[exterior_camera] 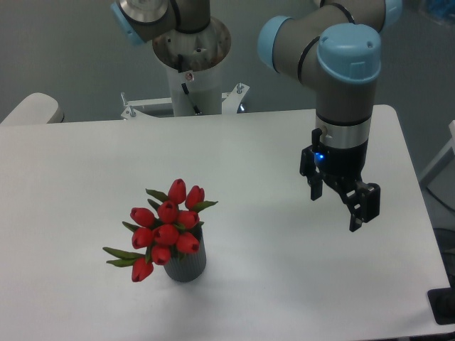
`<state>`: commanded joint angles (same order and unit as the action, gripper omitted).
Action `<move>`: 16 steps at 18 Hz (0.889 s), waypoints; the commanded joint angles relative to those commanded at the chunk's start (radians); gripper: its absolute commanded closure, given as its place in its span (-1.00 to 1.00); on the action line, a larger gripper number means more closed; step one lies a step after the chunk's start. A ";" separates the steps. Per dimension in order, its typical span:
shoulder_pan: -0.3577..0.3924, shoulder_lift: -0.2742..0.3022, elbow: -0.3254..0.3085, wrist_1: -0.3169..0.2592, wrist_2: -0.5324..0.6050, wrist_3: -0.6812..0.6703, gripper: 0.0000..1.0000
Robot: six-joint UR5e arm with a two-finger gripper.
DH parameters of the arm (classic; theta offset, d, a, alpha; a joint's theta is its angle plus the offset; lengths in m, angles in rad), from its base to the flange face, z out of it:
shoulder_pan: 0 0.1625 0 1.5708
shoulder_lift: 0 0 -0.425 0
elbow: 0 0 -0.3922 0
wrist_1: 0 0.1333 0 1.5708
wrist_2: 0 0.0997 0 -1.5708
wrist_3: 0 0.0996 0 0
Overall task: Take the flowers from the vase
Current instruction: 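Open the gripper and move it toward the red tulips in the vase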
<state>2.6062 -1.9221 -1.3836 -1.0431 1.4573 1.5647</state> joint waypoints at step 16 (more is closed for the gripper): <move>-0.025 0.032 -0.052 -0.011 -0.079 -0.081 -1.00</move>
<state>2.5817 -1.8899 -1.4357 -1.0539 1.3778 1.4835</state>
